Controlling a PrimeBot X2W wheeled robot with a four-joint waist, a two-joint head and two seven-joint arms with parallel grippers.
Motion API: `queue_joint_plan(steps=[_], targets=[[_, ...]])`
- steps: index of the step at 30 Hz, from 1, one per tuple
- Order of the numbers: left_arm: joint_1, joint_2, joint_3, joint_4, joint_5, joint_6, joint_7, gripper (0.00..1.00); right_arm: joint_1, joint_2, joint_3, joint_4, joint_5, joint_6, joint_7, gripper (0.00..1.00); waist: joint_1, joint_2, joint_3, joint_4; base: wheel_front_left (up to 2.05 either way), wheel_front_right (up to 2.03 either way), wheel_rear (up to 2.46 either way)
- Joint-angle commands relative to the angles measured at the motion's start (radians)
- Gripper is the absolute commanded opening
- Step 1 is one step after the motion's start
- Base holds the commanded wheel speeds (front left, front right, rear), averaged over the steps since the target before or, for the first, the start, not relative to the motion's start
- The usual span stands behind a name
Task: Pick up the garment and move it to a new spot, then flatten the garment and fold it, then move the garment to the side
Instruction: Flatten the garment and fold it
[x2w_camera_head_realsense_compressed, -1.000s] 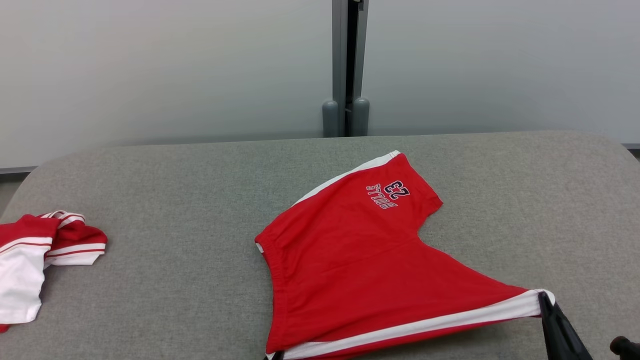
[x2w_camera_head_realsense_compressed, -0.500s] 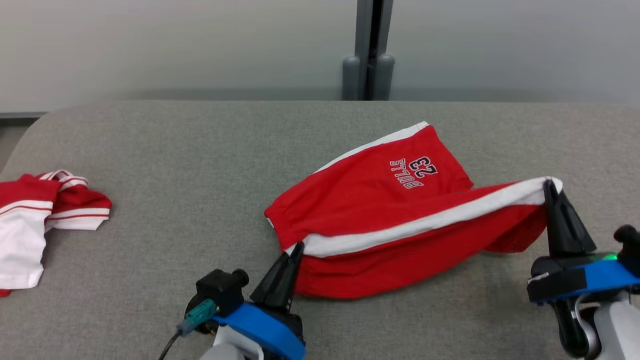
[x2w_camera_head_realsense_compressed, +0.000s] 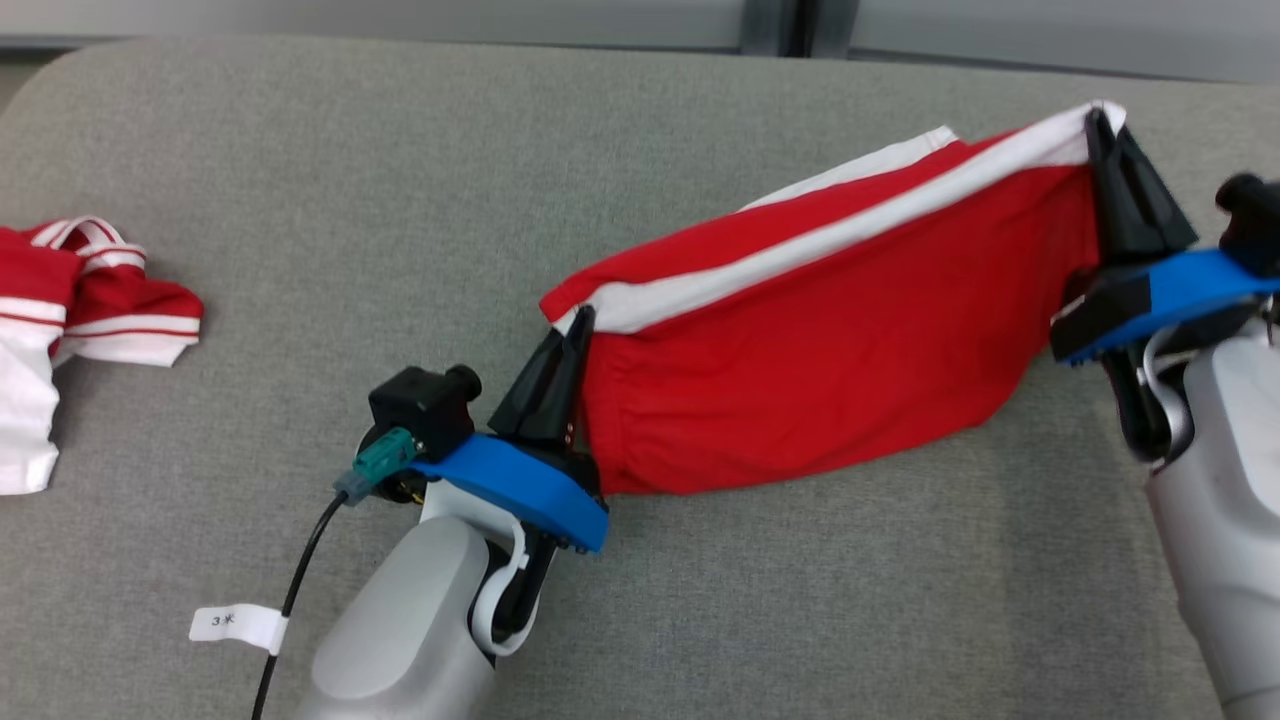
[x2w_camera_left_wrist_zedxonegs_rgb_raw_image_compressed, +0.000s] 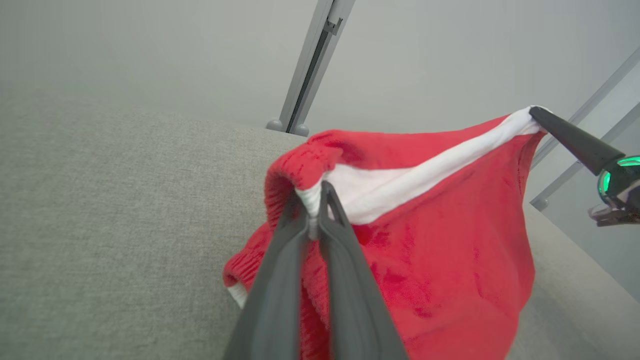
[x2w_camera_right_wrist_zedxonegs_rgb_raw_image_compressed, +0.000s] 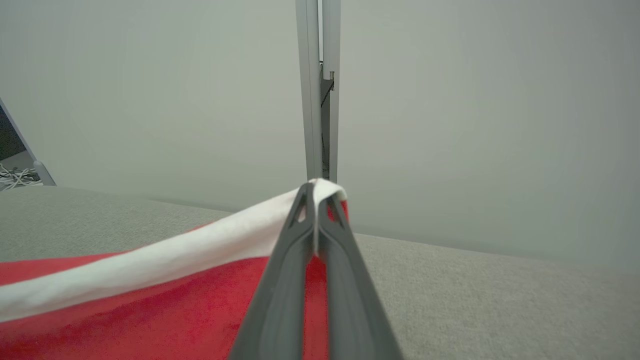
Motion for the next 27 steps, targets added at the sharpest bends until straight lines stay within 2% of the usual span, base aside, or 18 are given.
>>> queue_joint_plan(steps=[1,9,10,11,12,13,18,22,27], targets=[[-0.026,-0.002,0.010,0.011,0.001,0.003,-0.003,0.00,-0.040,-0.005,0.001,0.023,-0.010,0.000,-0.003,0.00,-0.0003,0.0000,0.036,0.024,0.00,0.00,0.00],[-0.081,-0.018,0.033,0.046,0.002,0.003,-0.003,0.00,-0.177,-0.003,0.022,0.149,-0.060,0.000,-0.003,0.00,-0.0003,0.0000,0.109,0.039,0.00,0.00,0.00],[-0.084,-0.019,0.038,0.047,0.004,0.003,-0.003,0.01,-0.188,-0.001,0.020,0.159,-0.063,0.000,-0.003,0.13,-0.0003,0.0000,0.116,0.041,0.00,0.00,0.00],[-0.085,-0.020,0.040,0.049,0.007,0.003,-0.003,0.32,-0.198,0.001,0.016,0.166,-0.066,0.000,-0.003,0.51,-0.0003,0.0000,0.121,0.042,0.00,0.00,0.00],[-0.084,-0.020,0.042,0.052,0.010,0.003,-0.003,0.84,-0.206,0.002,0.014,0.169,-0.068,0.000,-0.003,1.00,-0.0003,0.0000,0.126,0.043,0.00,0.00,0.00],[-0.082,-0.021,0.043,0.059,0.008,0.003,-0.003,1.00,-0.209,0.001,0.014,0.175,-0.072,0.000,-0.003,1.00,-0.0003,0.0000,0.129,0.044,0.00,0.00,0.00],[-0.053,-0.022,0.062,0.058,0.021,0.003,-0.003,1.00,-0.191,-0.013,0.012,0.166,-0.087,0.000,-0.003,1.00,-0.0003,0.0000,0.133,0.045,0.00,0.00,0.00],[-0.014,-0.022,0.115,0.045,0.044,0.003,-0.003,1.00,-0.152,-0.023,0.013,0.183,-0.099,0.000,-0.003,1.00,-0.0003,0.0000,0.122,0.044,0.00,0.00,0.00],[0.046,-0.022,0.170,0.021,0.084,0.003,-0.003,1.00,-0.116,-0.030,0.026,0.305,-0.101,0.000,-0.002,1.00,-0.0003,0.0000,0.104,0.050,0.00,0.00,0.00]])
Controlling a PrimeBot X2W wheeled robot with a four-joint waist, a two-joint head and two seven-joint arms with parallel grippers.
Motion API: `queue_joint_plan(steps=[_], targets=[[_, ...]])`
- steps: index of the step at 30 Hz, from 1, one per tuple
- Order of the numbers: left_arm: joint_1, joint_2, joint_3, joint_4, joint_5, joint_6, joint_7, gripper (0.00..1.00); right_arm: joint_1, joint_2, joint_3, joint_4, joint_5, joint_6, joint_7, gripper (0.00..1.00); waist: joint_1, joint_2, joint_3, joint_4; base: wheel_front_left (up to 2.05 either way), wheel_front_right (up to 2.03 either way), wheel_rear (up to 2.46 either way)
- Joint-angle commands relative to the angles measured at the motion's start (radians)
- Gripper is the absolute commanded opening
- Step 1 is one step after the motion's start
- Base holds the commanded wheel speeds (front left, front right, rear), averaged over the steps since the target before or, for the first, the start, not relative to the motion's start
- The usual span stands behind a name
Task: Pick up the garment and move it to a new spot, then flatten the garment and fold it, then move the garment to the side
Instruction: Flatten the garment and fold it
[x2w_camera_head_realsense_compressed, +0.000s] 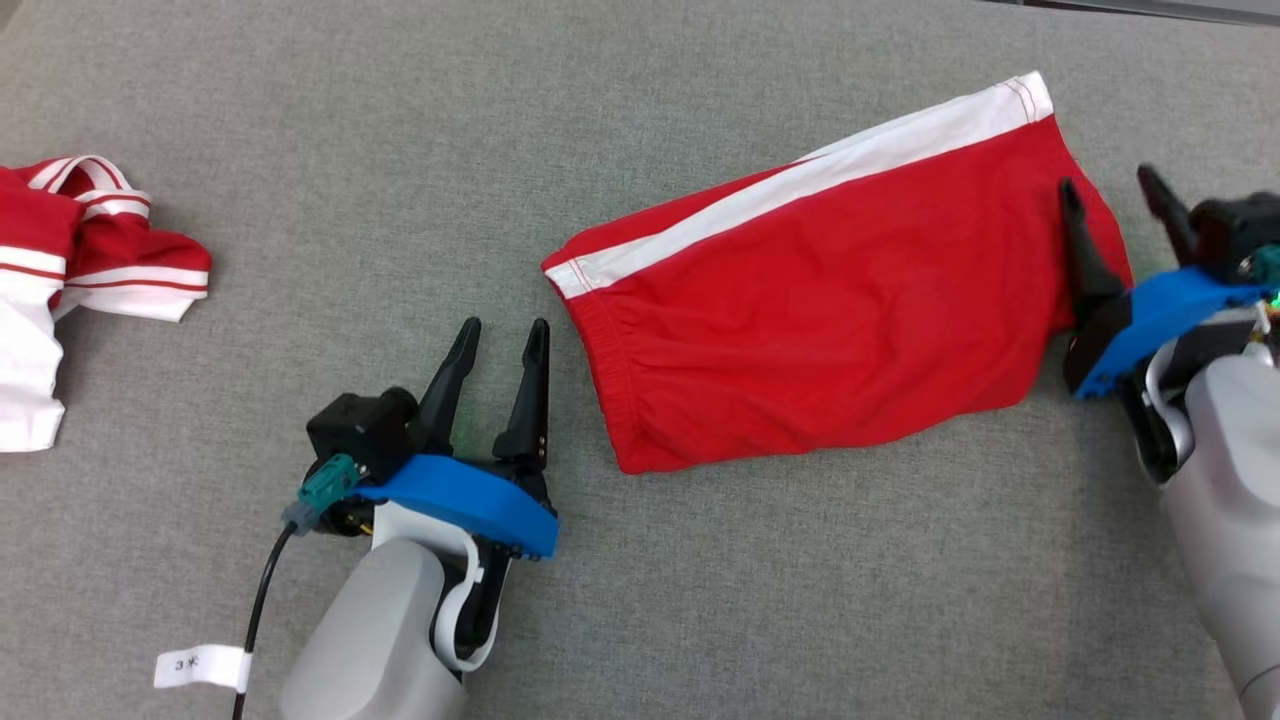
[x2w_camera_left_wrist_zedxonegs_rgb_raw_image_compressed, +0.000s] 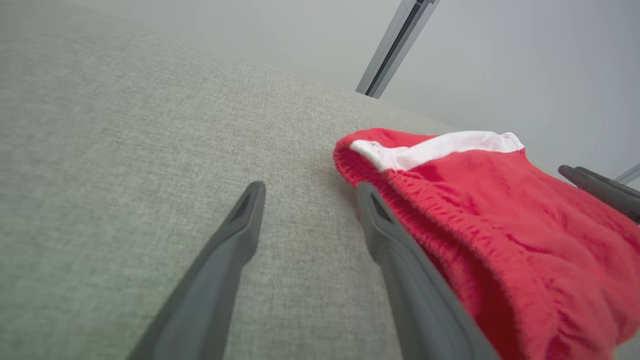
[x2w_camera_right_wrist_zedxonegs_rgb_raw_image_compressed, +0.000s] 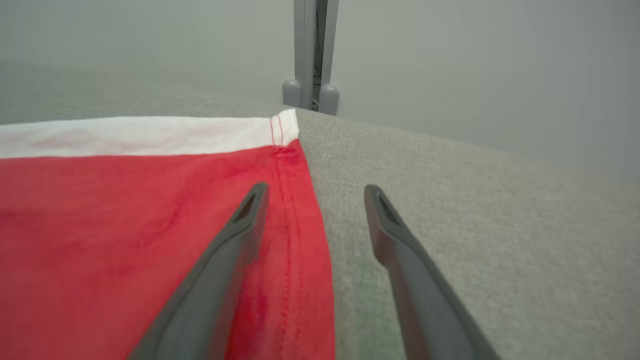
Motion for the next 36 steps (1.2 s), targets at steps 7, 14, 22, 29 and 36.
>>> queue_joint_plan(steps=[7,14,22,29,36], targets=[[0.056,0.000,0.046,-0.017,0.036,0.002,-0.003,1.00,0.013,0.037,0.048,0.172,0.061,0.000,0.084,1.00,0.0000,-0.0001,-0.011,0.009,0.00,0.00,0.00],[0.080,0.000,0.078,-0.017,0.059,0.002,-0.003,1.00,0.036,0.056,0.095,0.198,0.176,0.001,0.079,0.00,0.0000,-0.0001,-0.051,0.009,0.00,0.00,0.00],[0.168,0.000,0.152,0.000,0.120,0.006,-0.003,1.00,0.137,0.038,0.076,0.155,0.312,0.000,0.006,0.00,0.0000,-0.0001,-0.160,-0.035,0.00,0.00,0.00],[0.270,0.000,0.184,0.002,0.138,0.008,-0.003,1.00,0.311,0.014,0.079,0.081,0.402,0.000,-0.003,0.00,0.0000,-0.0001,-0.271,-0.064,0.00,0.00,0.00],[0.370,0.000,0.160,-0.016,0.113,0.013,-0.003,1.00,0.456,-0.017,0.061,0.009,0.439,0.000,-0.004,0.00,0.0000,-0.0001,-0.333,-0.070,0.00,0.00,0.00]])
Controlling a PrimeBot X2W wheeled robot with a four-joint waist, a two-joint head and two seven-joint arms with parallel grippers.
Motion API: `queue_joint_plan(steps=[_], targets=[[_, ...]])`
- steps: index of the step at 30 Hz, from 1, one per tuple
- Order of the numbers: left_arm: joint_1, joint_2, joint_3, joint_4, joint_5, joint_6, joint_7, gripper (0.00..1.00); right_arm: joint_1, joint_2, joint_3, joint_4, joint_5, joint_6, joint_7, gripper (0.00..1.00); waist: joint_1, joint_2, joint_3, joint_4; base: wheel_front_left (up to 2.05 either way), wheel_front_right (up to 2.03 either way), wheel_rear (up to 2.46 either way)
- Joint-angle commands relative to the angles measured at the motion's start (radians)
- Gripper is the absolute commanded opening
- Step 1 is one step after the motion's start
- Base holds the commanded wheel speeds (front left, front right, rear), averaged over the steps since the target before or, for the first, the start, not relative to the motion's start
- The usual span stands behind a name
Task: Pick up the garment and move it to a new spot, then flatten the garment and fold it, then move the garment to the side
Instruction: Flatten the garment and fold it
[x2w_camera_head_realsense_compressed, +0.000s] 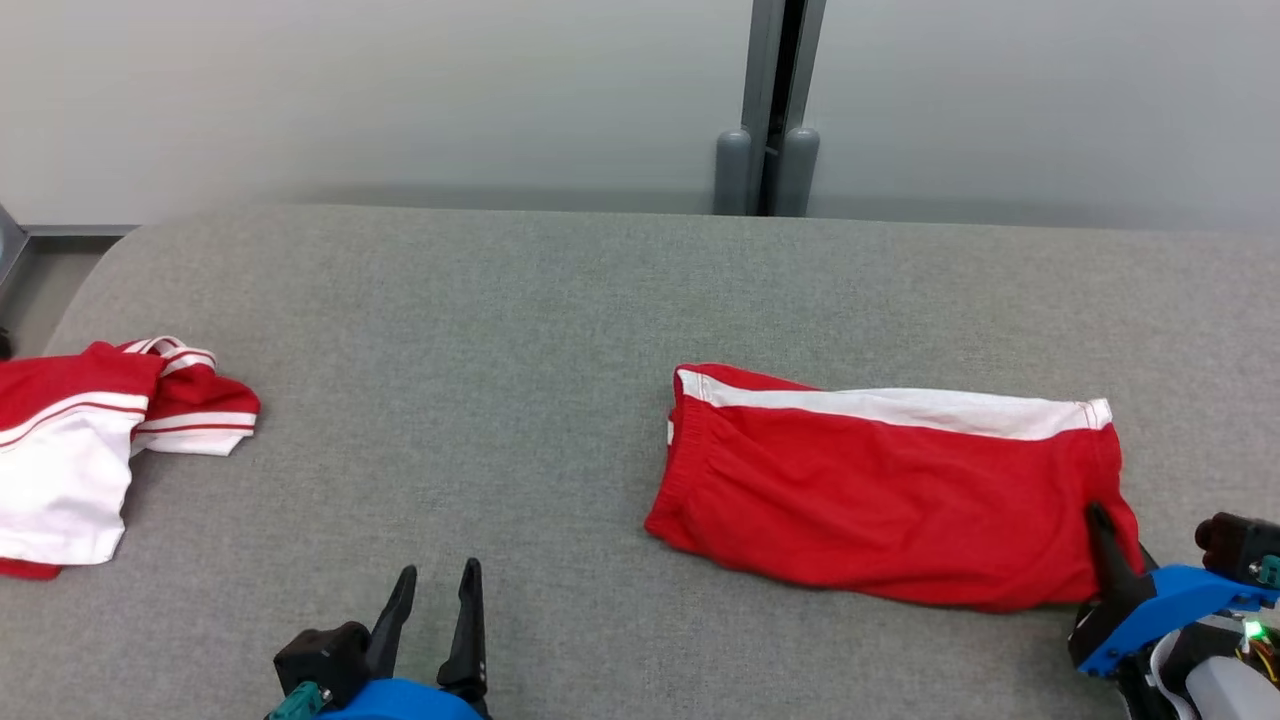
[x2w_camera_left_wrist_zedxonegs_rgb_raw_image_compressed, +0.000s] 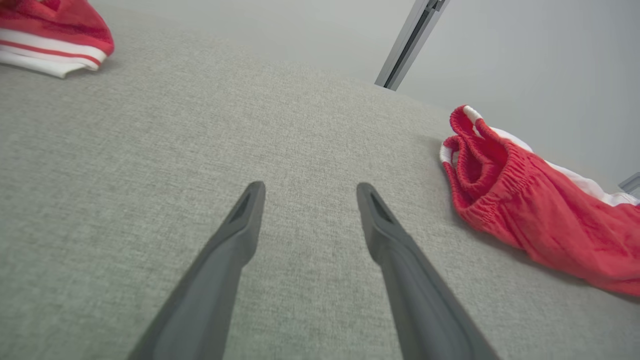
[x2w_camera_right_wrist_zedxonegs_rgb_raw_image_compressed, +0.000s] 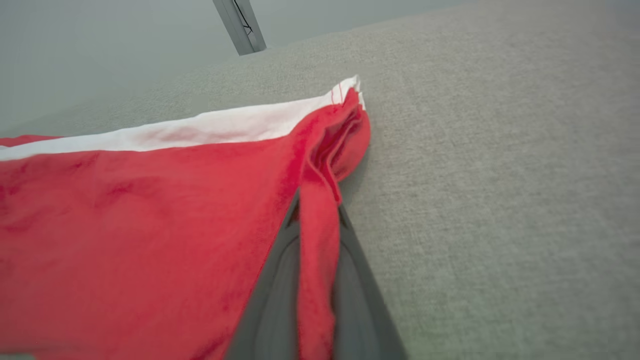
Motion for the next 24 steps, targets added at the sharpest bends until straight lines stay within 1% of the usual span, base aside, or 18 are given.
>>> queue_joint_plan(steps=[1,4,6,7,9,10,11,14,16,18,22,23,24], targets=[[0.011,0.001,-0.009,-0.006,-0.008,0.006,-0.003,1.00,0.021,-0.015,-0.009,-0.013,-0.002,0.000,-0.005,0.00,0.0003,0.0000,-0.008,-0.003,0.00,0.00,0.00],[0.018,0.000,-0.026,-0.006,-0.012,0.009,-0.003,1.00,0.006,-0.019,-0.028,-0.049,-0.028,0.000,-0.005,0.00,0.0003,0.0000,-0.008,0.003,0.00,0.00,0.00],[0.012,0.001,-0.035,-0.003,-0.013,0.010,-0.003,1.00,-0.018,-0.017,-0.044,-0.101,-0.055,0.000,-0.005,0.00,0.0003,0.0000,-0.008,0.008,0.00,0.00,0.00],[0.008,0.001,-0.040,-0.001,-0.013,0.010,-0.003,1.00,-0.027,-0.012,-0.046,-0.133,-0.072,0.000,-0.005,0.00,0.0003,0.0000,-0.009,0.012,0.00,0.00,0.00],[0.002,0.001,-0.049,0.003,-0.015,0.011,-0.003,1.00,-0.031,0.018,-0.038,-0.189,-0.097,0.000,-0.004,0.00,0.0003,0.0000,-0.012,0.023,0.00,0.00,0.00],[0.002,0.001,-0.049,0.003,-0.015,0.011,-0.003,1.00,-0.031,0.018,-0.038,-0.189,-0.097,0.000,-0.004,0.00,0.0003,0.0000,-0.012,0.023,0.00,0.00,0.00],[0.001,0.001,-0.051,0.004,-0.017,0.013,-0.003,1.00,-0.035,0.032,-0.027,-0.217,-0.107,0.000,-0.004,0.00,0.0003,0.0000,-0.014,0.028,0.00,0.00,0.00],[0.001,0.000,-0.058,0.007,-0.023,0.013,-0.003,1.00,-0.059,0.074,0.027,-0.278,-0.127,0.000,-0.004,0.00,0.0003,0.0000,-0.018,0.047,0.00,0.00,0.00],[0.004,0.000,-0.066,0.007,-0.023,0.014,-0.003,1.00,-0.075,0.112,0.078,-0.287,-0.142,0.000,-0.004,0.00,0.0003,0.0000,-0.016,0.062,0.00,0.00,0.00],[0.007,0.001,-0.070,0.012,-0.028,0.016,-0.003,1.00,-0.089,0.151,0.123,-0.269,-0.150,0.000,-0.001,0.00,0.0003,0.0000,-0.016,0.078,0.00,0.00,0.00],[0.012,0.000,-0.080,0.020,-0.028,0.016,-0.003,1.00,-0.114,0.203,0.229,-0.209,-0.164,0.000,0.015,0.00,0.0003,0.0000,-0.012,0.110,0.00,0.00,0.00],[0.014,0.001,-0.077,0.022,-0.026,0.017,-0.003,1.00,-0.115,0.213,0.253,-0.190,-0.161,0.000,0.021,0.26,0.0003,0.0000,-0.012,0.114,0.00,0.00,0.00],[0.017,0.001,-0.074,0.024,-0.024,0.018,-0.003,1.00,-0.118,0.221,0.272,-0.171,-0.157,0.000,0.020,0.82,0.0003,0.0000,-0.012,0.117,0.00,0.00,0.00]])
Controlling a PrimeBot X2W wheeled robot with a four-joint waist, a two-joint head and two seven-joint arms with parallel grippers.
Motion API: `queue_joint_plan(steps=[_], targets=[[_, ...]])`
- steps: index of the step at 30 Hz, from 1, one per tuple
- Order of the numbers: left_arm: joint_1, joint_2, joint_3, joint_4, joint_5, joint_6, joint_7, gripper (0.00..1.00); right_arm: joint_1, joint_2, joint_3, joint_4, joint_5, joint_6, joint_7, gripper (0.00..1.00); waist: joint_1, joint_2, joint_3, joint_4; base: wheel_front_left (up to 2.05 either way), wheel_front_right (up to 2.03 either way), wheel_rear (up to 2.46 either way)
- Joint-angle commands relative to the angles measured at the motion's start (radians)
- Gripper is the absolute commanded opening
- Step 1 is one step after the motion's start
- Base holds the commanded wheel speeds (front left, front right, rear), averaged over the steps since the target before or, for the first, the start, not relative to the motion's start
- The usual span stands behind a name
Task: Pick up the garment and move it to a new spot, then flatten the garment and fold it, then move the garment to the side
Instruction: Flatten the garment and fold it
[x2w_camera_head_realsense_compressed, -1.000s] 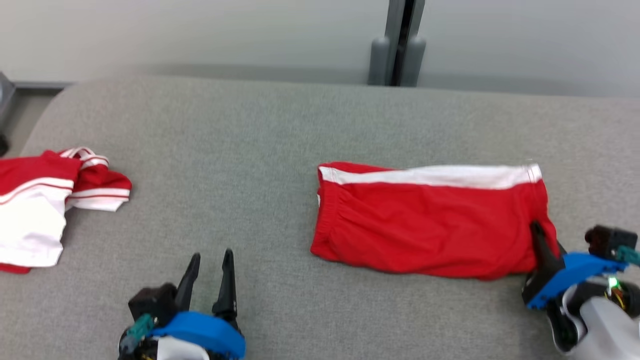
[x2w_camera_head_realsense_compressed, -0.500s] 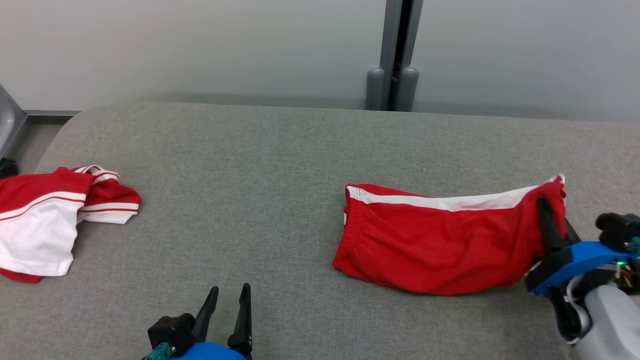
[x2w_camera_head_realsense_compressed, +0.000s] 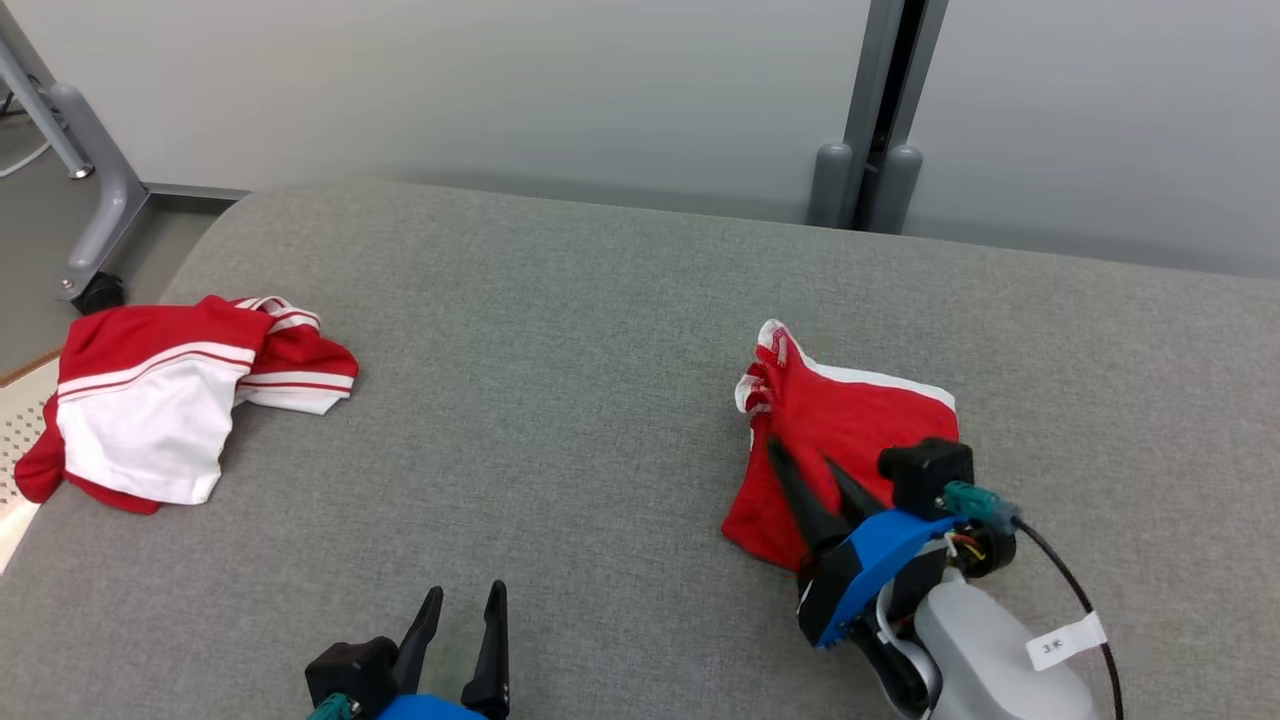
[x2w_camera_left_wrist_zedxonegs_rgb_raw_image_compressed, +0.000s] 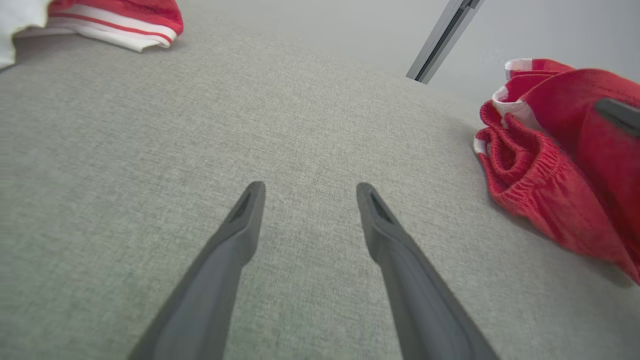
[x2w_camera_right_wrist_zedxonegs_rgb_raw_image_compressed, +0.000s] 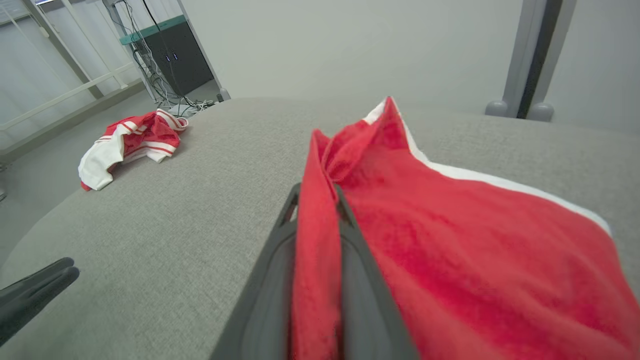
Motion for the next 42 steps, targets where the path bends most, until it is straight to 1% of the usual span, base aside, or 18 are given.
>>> queue_joint_plan(steps=[1,3,7,10,12,14,18,21,24,28,31,35,42], targets=[[0.005,0.000,0.003,0.003,0.007,0.002,-0.003,1.00,-0.012,0.004,0.017,0.012,0.011,0.000,-0.004,1.00,0.0000,-0.0001,0.002,0.005,0.00,0.00,0.00],[0.008,0.000,0.011,0.008,0.007,0.004,-0.003,1.00,-0.019,0.015,0.056,0.021,0.025,0.000,-0.010,1.00,0.0000,-0.0001,0.000,0.005,0.00,0.00,0.00],[0.008,0.000,0.026,0.006,0.031,0.005,-0.003,1.00,-0.011,0.020,0.111,0.001,0.062,0.000,-0.022,1.00,0.0000,-0.0001,-0.009,-0.014,0.00,0.00,0.00],[0.009,0.000,0.038,-0.002,0.050,0.007,-0.003,1.00,0.010,0.003,0.111,-0.021,0.068,0.000,-0.026,1.00,0.0000,-0.0001,-0.021,-0.040,0.00,0.00,0.00],[0.007,0.000,0.047,-0.011,0.062,0.010,-0.003,1.00,0.027,-0.027,0.063,-0.059,0.051,0.000,-0.026,1.00,0.0000,-0.0001,-0.027,-0.059,0.00,0.00,0.00],[0.004,0.000,0.053,-0.018,0.084,0.012,-0.003,1.00,0.066,-0.044,-0.008,-0.094,0.022,0.000,-0.026,1.00,0.0000,-0.0001,-0.033,-0.078,0.00,0.00,0.00],[0.000,0.000,0.063,-0.032,0.131,0.027,-0.003,1.00,0.146,-0.059,-0.156,-0.148,-0.066,0.000,-0.026,1.00,0.0000,-0.0001,-0.044,-0.113,0.00,0.00,0.00],[0.009,0.000,0.077,-0.044,0.167,0.038,-0.003,1.00,0.212,-0.053,-0.250,-0.175,-0.127,0.000,-0.026,1.00,0.0000,-0.0001,-0.054,-0.134,0.00,0.00,0.00],[0.024,0.000,0.084,-0.057,0.202,0.044,-0.003,1.00,0.264,-0.039,-0.318,-0.195,-0.176,0.000,-0.026,1.00,0.0000,-0.0001,-0.062,-0.151,0.00,0.00,0.00],[0.043,0.000,0.088,-0.069,0.234,0.044,-0.003,1.00,0.335,-0.012,-0.411,-0.216,-0.210,0.000,-0.026,1.00,0.0000,-0.0001,-0.076,-0.165,0.00,0.00,0.00],[0.063,0.000,0.077,-0.082,0.258,0.047,-0.003,1.00,0.391,0.007,-0.440,-0.222,-0.232,0.000,-0.026,1.00,0.0000,-0.0001,-0.084,-0.171,0.00,0.00,0.00],[0.087,0.000,0.063,-0.089,0.269,0.048,-0.003,1.00,0.434,0.018,-0.459,-0.224,-0.239,0.000,-0.026,1.00,0.0000,-0.0001,-0.090,-0.177,0.00,0.00,0.00],[0.066,0.000,0.050,-0.088,0.273,0.046,-0.003,1.00,0.419,0.024,-0.459,-0.225,-0.246,0.000,-0.026,1.00,0.0000,-0.0001,-0.087,-0.175,0.00,0.00,0.00]])
